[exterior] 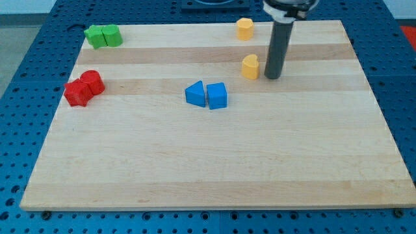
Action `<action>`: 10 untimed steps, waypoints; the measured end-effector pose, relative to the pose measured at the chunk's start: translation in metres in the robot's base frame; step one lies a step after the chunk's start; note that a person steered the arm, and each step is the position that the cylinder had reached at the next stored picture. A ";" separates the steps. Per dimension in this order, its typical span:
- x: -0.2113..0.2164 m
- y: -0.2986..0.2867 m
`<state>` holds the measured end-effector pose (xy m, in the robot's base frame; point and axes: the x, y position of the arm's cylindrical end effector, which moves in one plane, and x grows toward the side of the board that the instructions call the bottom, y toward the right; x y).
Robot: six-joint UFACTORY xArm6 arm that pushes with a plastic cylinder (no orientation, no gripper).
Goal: Move the green star along with green circle towards center
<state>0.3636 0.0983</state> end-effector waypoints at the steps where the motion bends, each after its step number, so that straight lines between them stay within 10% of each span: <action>1: -0.008 -0.053; 7: -0.050 -0.362; 10: -0.056 -0.403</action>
<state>0.3077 -0.3051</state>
